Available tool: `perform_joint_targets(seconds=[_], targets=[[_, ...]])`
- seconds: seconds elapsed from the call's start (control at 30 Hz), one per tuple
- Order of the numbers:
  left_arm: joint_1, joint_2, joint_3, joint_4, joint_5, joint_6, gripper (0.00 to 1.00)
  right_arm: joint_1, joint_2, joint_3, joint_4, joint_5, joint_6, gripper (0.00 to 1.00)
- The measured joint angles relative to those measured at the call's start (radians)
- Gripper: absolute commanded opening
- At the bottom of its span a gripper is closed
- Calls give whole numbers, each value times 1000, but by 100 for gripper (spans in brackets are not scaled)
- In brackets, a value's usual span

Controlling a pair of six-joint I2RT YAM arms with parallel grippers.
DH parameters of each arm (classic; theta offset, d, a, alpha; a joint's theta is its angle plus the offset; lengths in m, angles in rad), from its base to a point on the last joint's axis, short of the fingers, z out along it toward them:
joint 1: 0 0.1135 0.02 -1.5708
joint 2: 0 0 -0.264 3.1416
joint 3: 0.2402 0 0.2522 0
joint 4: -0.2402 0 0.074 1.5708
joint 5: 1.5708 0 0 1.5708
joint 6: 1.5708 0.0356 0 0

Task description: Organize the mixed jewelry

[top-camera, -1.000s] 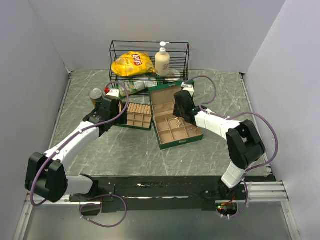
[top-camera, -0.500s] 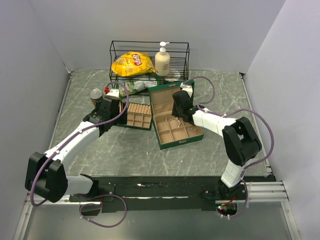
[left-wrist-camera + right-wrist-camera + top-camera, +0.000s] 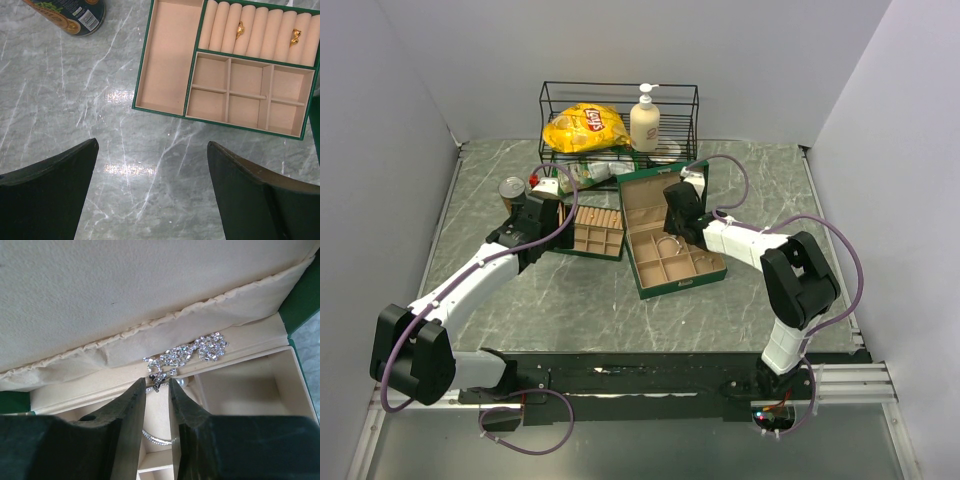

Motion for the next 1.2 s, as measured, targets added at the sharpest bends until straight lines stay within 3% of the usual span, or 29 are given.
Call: perform_joint_targets(seconds=[0.43, 1.2], targets=[[0, 0, 0, 0, 0, 0, 96, 0, 2, 10, -8, 18, -3, 0], [0, 0, 0, -1, 0, 0, 96, -6, -118, 16, -9, 21, -48, 0]])
